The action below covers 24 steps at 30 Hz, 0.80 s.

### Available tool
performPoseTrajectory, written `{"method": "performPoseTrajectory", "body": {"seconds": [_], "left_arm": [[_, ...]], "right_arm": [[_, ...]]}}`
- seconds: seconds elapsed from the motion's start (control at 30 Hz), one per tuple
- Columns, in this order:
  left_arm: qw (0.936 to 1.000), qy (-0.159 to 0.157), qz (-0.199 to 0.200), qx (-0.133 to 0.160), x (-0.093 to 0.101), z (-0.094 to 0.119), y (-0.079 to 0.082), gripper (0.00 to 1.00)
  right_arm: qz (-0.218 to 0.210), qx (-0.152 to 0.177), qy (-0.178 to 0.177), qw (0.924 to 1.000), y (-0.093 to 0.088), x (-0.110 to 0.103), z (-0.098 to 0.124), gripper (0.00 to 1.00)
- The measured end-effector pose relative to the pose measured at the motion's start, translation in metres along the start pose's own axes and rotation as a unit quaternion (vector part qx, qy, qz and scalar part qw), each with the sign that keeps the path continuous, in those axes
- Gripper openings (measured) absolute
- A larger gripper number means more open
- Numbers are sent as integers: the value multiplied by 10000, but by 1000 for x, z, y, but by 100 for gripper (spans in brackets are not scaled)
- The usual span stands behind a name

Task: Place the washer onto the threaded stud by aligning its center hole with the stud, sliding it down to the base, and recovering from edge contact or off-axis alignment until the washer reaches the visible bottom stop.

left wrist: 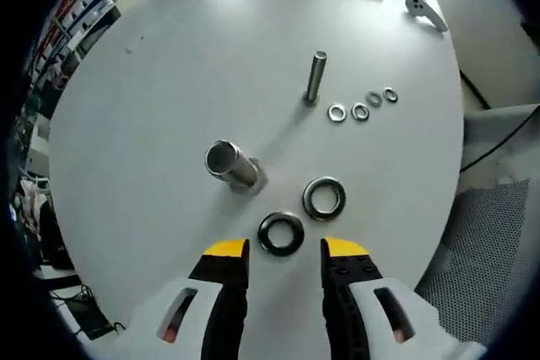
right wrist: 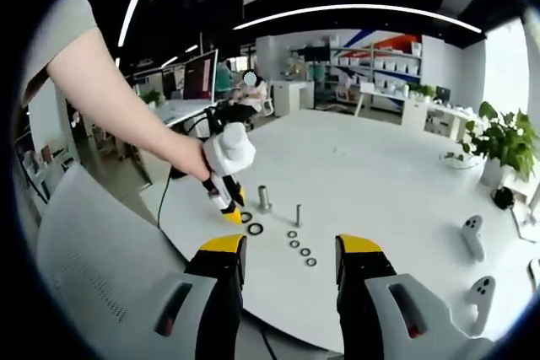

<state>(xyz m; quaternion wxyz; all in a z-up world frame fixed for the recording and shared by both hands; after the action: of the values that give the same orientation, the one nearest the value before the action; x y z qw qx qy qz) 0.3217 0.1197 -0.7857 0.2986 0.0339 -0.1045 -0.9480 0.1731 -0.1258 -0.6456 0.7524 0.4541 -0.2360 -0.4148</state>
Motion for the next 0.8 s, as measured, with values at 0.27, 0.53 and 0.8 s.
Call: {"method": "performPoseTrajectory", "body": {"seconds": [0.27, 0.53, 0.8], "left_arm": [[9996, -75, -134, -232, -1, -9, -2, 27], [9998, -7, -22, -211, -6, -11, 2, 26], [9995, -10, -66, -299, -4, -12, 3, 26]], "right_arm": [[-13, 13, -3, 10000, 0, 1, 0, 44], [-1, 8, 5, 10000, 0, 0, 0, 44], [12, 27, 17, 10000, 0, -1, 0, 44]]}}
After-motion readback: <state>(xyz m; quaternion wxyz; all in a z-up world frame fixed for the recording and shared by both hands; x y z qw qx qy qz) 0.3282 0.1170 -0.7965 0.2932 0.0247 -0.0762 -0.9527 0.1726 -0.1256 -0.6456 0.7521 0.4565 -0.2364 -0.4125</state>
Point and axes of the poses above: the point that each gripper's makers call its tool centre point, and the gripper's own axes: z roughly backward along the fingers, x roughly to its right, y roughly out of its top, the point moved 8 cm from there along z, roughly backward along the fingers, and after that the axes turned 1 degree about -x, right-handed, at the moved point
